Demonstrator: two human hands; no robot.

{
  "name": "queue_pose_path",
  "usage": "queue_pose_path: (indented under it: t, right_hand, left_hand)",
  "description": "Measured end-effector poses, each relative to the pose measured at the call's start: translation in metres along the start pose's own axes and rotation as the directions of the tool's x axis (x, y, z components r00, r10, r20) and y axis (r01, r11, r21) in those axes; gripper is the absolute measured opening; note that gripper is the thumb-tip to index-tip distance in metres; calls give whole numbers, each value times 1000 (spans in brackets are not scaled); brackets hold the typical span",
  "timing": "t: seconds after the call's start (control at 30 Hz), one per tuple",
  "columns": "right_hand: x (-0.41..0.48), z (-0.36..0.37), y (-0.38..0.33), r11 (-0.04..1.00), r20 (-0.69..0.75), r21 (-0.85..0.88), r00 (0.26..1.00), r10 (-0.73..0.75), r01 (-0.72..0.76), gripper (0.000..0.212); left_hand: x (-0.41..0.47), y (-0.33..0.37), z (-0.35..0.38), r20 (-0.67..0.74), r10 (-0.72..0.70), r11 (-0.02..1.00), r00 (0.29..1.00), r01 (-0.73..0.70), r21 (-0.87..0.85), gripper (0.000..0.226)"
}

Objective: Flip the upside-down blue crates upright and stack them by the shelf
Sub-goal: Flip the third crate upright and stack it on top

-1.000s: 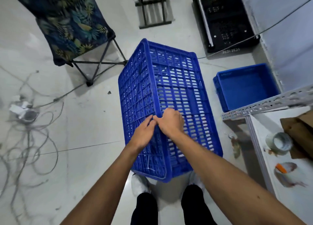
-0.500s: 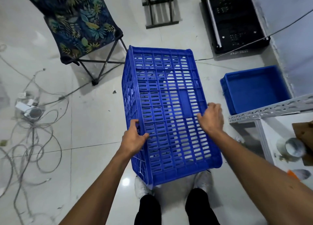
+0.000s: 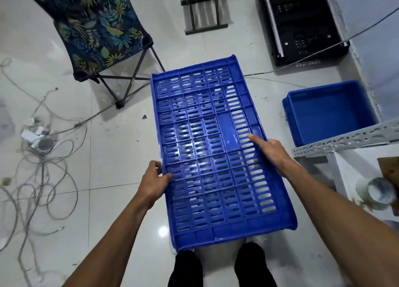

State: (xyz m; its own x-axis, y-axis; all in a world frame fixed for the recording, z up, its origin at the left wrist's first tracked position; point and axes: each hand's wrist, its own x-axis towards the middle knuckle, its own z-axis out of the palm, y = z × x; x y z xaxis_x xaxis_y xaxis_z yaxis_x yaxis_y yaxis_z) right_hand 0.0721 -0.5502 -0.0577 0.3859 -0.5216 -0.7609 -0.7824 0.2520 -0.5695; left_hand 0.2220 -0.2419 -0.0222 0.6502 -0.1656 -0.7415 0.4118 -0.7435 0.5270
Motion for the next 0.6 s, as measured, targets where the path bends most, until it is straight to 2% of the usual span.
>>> queue_pose_path:
  t: [0.07, 0.23, 0.33, 0.53, 0.6]
  right_hand:
    - [-8, -10, -3, 998, -5, -8, 998, -55, 55, 90]
    - [-34, -27, -8, 976, -105, -159, 981, -163, 145, 54]
    - [-53, -21, -11, 949, -153, -257, 962, -225, 181, 58]
    - [-60, -12, -15, 918, -201, -332, 934, -295, 219, 59]
    - [-59, -8, -14, 909, -225, -354, 923, -311, 220, 59]
  left_hand:
    - [-3, 0, 2, 15, 9, 1000, 1000, -9, 7, 26]
    - [-6, 6, 13, 113, -45, 998, 993, 39, 53, 29]
    - [9, -9, 15, 135, -77, 977, 988, 48, 207, 43]
    - [32, -24, 24, 76, -110, 965, 991, 88, 247, 34]
    - [17, -11, 30, 87, -96, 969, 992, 73, 238, 25]
